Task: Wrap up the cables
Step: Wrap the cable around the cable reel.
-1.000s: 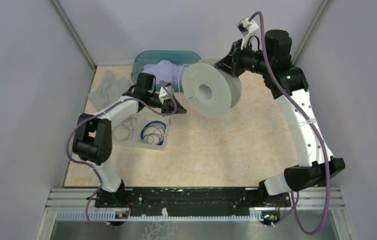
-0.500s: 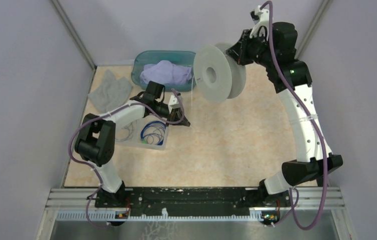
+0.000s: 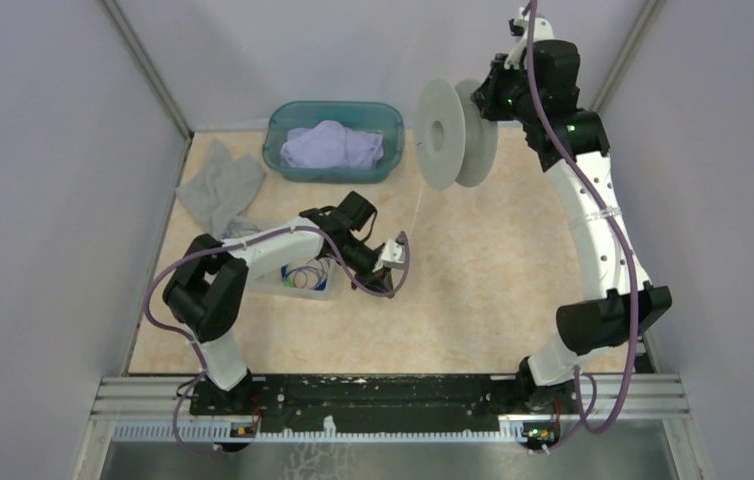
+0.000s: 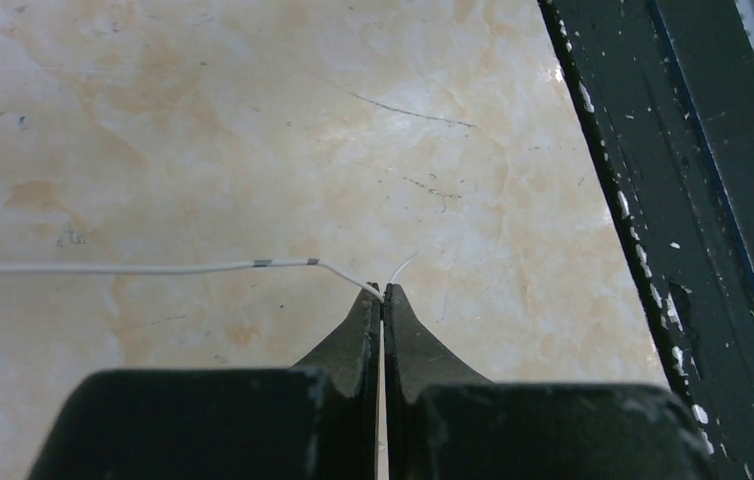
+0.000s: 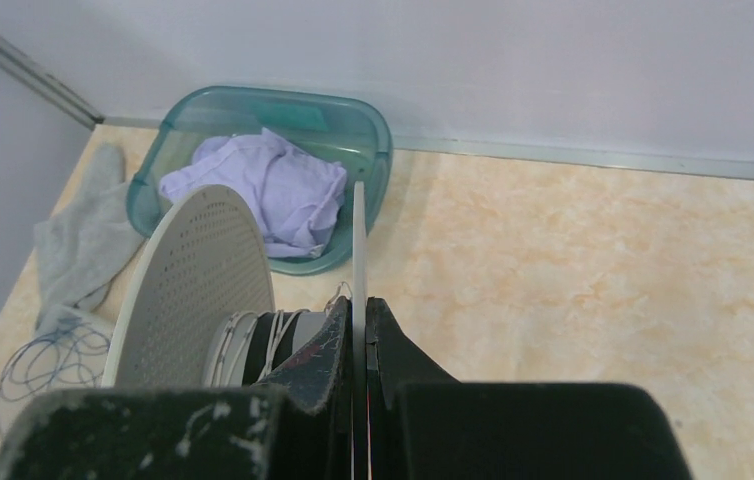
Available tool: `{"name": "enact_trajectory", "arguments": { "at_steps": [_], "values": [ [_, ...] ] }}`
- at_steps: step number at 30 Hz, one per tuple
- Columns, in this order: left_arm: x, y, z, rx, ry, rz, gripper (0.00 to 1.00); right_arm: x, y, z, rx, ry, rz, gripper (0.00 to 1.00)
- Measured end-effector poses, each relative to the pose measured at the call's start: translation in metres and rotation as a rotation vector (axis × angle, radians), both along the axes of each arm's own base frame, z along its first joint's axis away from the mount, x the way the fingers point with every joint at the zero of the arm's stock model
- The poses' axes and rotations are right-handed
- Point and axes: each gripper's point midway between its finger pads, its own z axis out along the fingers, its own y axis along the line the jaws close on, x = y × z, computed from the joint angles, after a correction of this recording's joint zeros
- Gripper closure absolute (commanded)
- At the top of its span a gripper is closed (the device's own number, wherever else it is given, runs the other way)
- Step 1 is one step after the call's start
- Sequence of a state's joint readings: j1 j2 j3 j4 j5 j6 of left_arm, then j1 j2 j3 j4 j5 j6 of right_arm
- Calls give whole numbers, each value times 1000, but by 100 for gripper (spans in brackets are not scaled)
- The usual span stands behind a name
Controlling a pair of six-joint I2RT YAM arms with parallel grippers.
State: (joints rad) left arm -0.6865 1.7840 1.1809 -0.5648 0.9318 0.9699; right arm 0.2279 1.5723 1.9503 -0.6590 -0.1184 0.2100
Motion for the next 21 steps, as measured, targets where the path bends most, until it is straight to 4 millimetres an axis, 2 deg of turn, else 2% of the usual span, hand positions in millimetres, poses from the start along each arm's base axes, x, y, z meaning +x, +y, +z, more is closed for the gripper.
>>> {"name": "enact_trajectory", "arguments": {
  "at_steps": [5,10,16,21],
  "values": [
    [-20,-12,4,72,-66,-68,100,13,-12,-24,-51,23,-64,100],
    [-32,-33,34,79,-165,-125,100,24,-25,-61,-122,57,-126,100],
    [-27,-66,93,13,-260,-117,100,30,-32,-105,-189,96,-156,100],
    [-9,-90,159,-93,-326,-39,100,21,-32,-135,-265,116,-161,100]
  ]
}}
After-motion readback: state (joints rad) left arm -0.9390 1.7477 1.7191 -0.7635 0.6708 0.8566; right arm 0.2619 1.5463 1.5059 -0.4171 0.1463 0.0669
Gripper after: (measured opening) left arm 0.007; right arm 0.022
